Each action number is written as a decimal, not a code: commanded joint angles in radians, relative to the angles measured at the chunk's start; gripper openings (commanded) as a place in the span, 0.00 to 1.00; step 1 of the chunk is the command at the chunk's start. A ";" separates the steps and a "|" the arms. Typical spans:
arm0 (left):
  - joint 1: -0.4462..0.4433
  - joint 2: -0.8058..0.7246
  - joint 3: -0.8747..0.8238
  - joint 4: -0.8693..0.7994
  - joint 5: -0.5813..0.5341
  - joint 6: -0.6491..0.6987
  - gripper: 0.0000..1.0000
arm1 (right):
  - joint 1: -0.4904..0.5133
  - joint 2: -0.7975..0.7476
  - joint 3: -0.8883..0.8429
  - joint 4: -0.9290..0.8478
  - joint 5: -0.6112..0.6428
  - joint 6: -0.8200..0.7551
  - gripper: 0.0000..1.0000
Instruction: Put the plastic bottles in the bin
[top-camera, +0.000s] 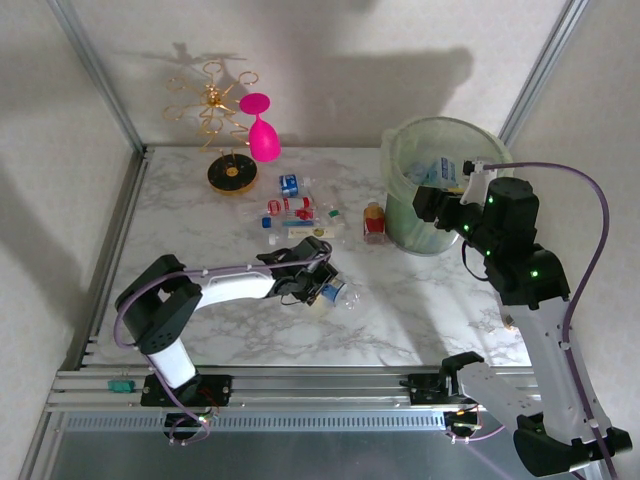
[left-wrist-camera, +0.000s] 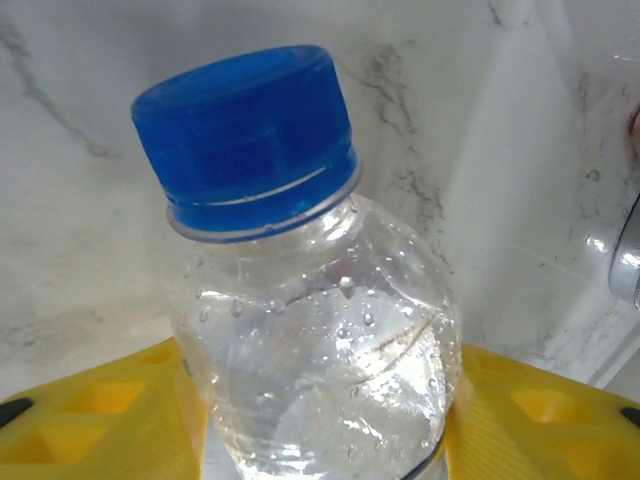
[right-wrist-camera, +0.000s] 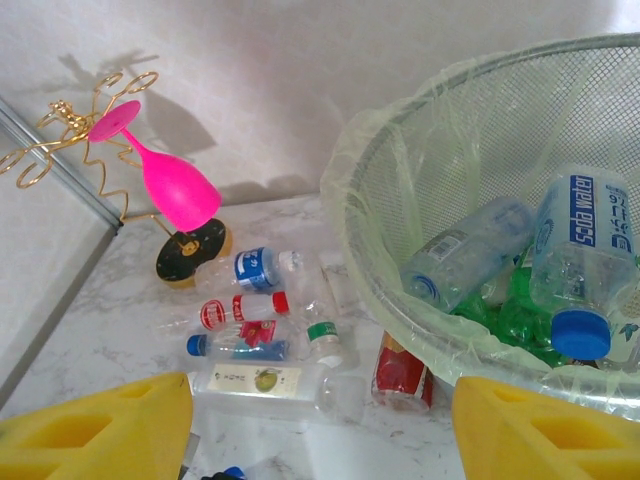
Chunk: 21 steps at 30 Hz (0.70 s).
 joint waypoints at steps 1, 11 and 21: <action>-0.004 0.025 0.056 -0.103 -0.063 0.016 0.52 | 0.008 -0.011 0.017 -0.003 -0.033 -0.017 0.69; 0.003 0.027 0.114 -0.185 -0.108 0.131 0.48 | 0.008 0.005 0.045 -0.024 -0.110 -0.042 0.69; 0.011 -0.159 0.151 -0.156 -0.164 0.346 0.49 | 0.010 0.011 -0.014 -0.050 -0.161 -0.064 0.69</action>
